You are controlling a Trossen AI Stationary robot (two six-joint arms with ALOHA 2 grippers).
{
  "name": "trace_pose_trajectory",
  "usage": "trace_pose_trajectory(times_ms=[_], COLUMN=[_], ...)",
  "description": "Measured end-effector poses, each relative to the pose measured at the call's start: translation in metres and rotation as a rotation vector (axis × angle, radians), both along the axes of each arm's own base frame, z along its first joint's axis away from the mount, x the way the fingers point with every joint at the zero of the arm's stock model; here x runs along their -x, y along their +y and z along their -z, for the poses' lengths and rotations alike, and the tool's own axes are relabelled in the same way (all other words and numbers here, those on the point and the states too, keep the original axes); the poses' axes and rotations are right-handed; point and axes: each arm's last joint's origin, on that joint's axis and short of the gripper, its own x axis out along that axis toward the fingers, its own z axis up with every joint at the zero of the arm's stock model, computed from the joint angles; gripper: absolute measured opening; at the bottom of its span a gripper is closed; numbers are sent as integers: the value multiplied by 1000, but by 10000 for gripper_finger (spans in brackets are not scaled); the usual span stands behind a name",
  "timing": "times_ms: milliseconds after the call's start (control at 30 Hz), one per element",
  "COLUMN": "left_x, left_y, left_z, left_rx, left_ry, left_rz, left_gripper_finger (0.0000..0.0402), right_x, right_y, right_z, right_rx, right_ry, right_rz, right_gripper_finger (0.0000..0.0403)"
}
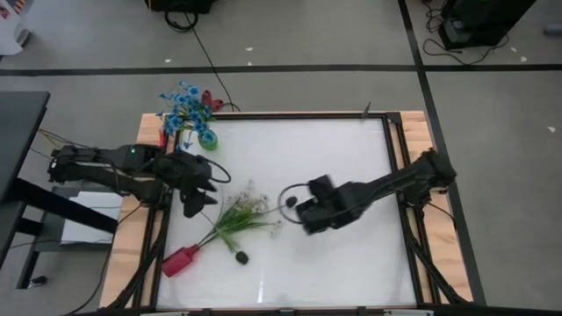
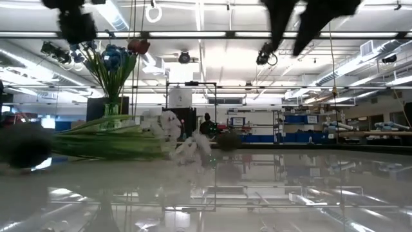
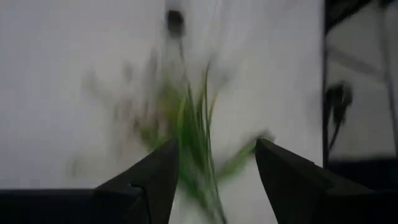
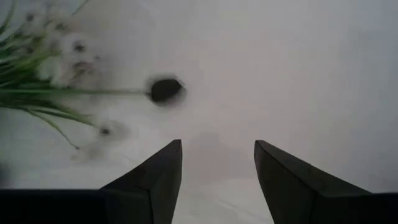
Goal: Sort flowers into vase by color
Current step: Put the black tulip into the red vase, then adjust the red vase
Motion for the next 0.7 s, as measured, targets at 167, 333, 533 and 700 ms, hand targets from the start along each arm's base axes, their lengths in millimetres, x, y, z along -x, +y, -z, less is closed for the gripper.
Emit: trace_pose_trajectory(times_ms=[167, 333, 533, 700], left_x=[10, 12, 8, -2], left_y=[-9, -29, -49, -64], left_z=[18, 49, 79, 105], left_rx=[181, 267, 306, 381], left_ry=[340, 557, 656, 665], left_rz=[-15, -18, -88, -106], left_gripper_finger=[206, 216, 263, 298], right_x=[37, 49, 49, 48], right_y=[-6, -12, -12, -12], right_z=[-35, -51, -52, -45], right_rx=[11, 63, 104, 117], right_ry=[-7, -63, -42, -15], right_rz=[36, 10, -63, -102], right_gripper_finger=[209, 209, 209, 209])
